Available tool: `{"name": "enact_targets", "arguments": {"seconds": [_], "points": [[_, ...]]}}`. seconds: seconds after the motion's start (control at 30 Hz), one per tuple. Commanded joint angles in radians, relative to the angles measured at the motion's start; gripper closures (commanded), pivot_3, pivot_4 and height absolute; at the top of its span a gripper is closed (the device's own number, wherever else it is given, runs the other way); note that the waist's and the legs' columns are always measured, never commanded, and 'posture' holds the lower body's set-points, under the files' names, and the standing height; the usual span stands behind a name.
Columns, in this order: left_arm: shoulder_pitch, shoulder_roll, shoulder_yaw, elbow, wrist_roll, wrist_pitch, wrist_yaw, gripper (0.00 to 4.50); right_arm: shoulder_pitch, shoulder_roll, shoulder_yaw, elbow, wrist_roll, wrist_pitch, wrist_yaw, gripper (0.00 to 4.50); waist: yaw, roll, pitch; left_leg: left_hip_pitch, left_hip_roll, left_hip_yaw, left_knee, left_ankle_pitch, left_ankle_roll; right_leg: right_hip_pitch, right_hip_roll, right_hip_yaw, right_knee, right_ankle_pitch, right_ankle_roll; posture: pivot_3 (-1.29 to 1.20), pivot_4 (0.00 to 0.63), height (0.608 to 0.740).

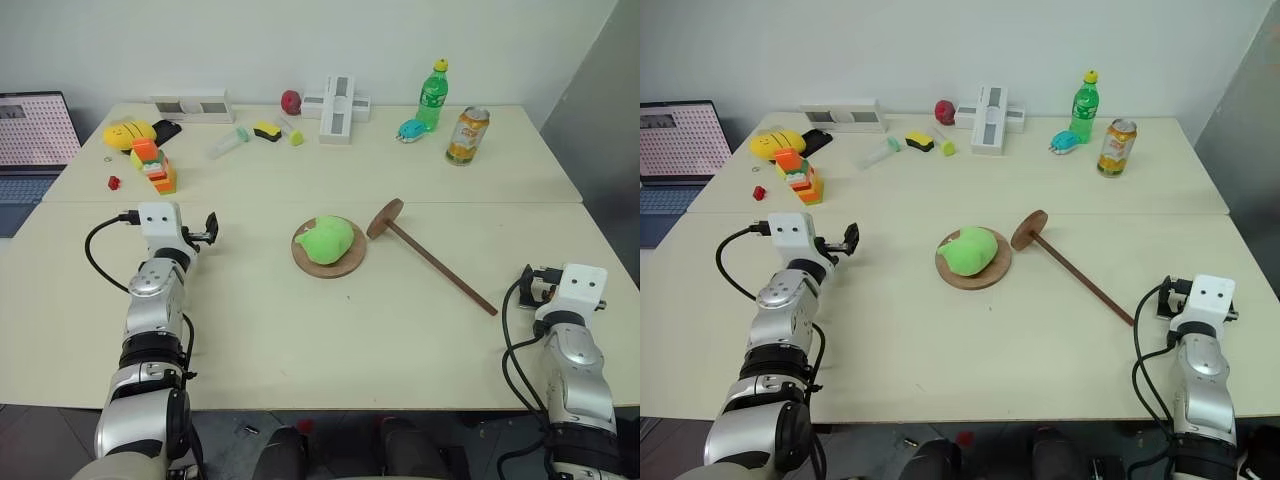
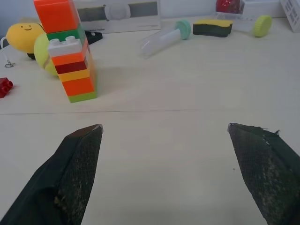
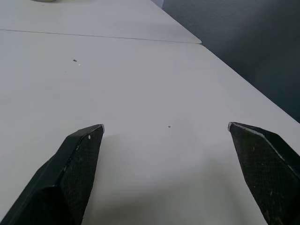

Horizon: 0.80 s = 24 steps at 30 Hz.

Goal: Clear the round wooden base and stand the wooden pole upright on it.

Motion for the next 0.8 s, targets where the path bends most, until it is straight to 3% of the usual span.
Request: {"name": "enact_targets", "arguments": {"seconds": [0.03,0.23,0.37,0.47,0.57,0.63,0.8], "points": [[-0.013,0.029,-0.001,-0.047,0.009,0.008,-0.002,0.0,-0.008,-0.003,-0.006,-0.045,-0.005,-0.012,-0.01,0.03,0.0,0.0,0.0,0.0,0.0,0.0,0.0,0.0,0.0,0.0,0.0,0.0,0.0,0.0,0.0,0.0,0.15,0.74],[0.005,0.065,0.008,-0.148,-0.068,0.113,-0.139,0.0,-0.014,-0.038,0.039,-0.102,-0.018,0.004,0.042,0.03,-0.003,0.0,0.0,0.0,0.0,0.0,0.0,0.0,0.0,0.0,0.0,0.0,0.0,0.0,0.0,0.0,0.15,0.74],[0.087,0.162,-0.093,-0.481,-0.222,0.357,-0.469,0.0,-0.009,-0.134,0.152,-0.31,0.149,0.126,0.342,0.03,-0.02,0.0,0.0,-0.001,0.001,0.0,0.0,0.0,0.0,-0.001,0.0,0.0,0.002,0.0,0.0,0.0,0.15,0.74],[0.103,0.225,-0.168,-0.646,-0.289,0.505,-0.603,0.0,0.033,-0.212,0.216,-0.458,0.299,0.23,0.533,0.03,-0.018,0.0,0.0,0.002,0.001,-0.002,0.0,0.0,0.0,0.003,0.002,-0.002,0.0,0.0,0.0,0.0,0.15,0.74],[0.078,0.231,-0.204,-0.692,-0.312,0.569,-0.645,0.0,0.054,-0.253,0.245,-0.538,0.377,0.297,0.612,0.03,-0.014,0.0,0.0,0.007,0.001,-0.003,-0.001,-0.002,0.003,0.009,0.002,-0.003,-0.003,0.0,0.0,0.0,0.15,0.74],[0.031,0.182,-0.253,-0.67,-0.284,0.565,-0.633,0.0,0.052,-0.27,0.285,-0.594,0.411,0.332,0.649,0.03,-0.012,0.0,0.0,0.007,0.001,-0.003,0.0,-0.002,0.004,0.01,0.001,-0.002,-0.004,0.0,0.0,0.0,0.15,0.74],[-0.025,0.077,-0.374,-0.495,-0.13,0.389,-0.63,0.0,0.013,-0.236,0.353,-0.633,0.399,0.365,0.609,0.03,-0.004,0.0,0.0,0.006,0.0,-0.003,0.001,-0.002,0.004,0.009,0.002,-0.002,-0.004,0.0,0.0,0.0,0.15,0.74]]}}
